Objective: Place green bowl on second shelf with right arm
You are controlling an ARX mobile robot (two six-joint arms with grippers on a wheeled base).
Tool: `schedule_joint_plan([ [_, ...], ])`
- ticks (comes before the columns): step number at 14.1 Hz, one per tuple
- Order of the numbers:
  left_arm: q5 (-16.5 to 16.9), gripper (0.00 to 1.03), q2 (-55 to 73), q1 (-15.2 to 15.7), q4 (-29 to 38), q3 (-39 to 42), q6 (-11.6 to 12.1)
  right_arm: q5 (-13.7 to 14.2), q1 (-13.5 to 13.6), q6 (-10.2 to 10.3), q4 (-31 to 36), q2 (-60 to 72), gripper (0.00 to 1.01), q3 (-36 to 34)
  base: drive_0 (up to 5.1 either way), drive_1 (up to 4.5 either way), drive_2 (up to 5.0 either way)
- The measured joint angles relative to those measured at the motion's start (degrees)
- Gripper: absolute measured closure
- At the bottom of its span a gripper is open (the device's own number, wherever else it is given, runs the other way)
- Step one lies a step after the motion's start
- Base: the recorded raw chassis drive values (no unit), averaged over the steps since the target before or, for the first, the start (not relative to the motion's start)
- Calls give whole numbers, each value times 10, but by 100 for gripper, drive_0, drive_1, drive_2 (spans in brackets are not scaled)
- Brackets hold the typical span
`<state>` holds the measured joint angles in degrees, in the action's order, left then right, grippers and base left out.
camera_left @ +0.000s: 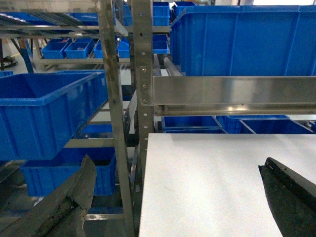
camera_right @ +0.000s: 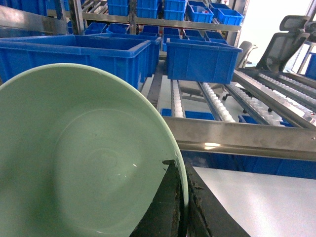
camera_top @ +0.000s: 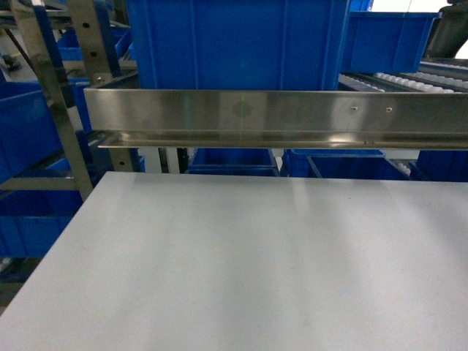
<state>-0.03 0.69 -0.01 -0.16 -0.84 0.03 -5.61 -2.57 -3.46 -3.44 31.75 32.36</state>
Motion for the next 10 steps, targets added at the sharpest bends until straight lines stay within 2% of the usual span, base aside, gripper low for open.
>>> schedule_joint_plan([
  [10,0,5,0,0,-2,0,0,0,0,0,0,0,99,0,-492,245,245],
])
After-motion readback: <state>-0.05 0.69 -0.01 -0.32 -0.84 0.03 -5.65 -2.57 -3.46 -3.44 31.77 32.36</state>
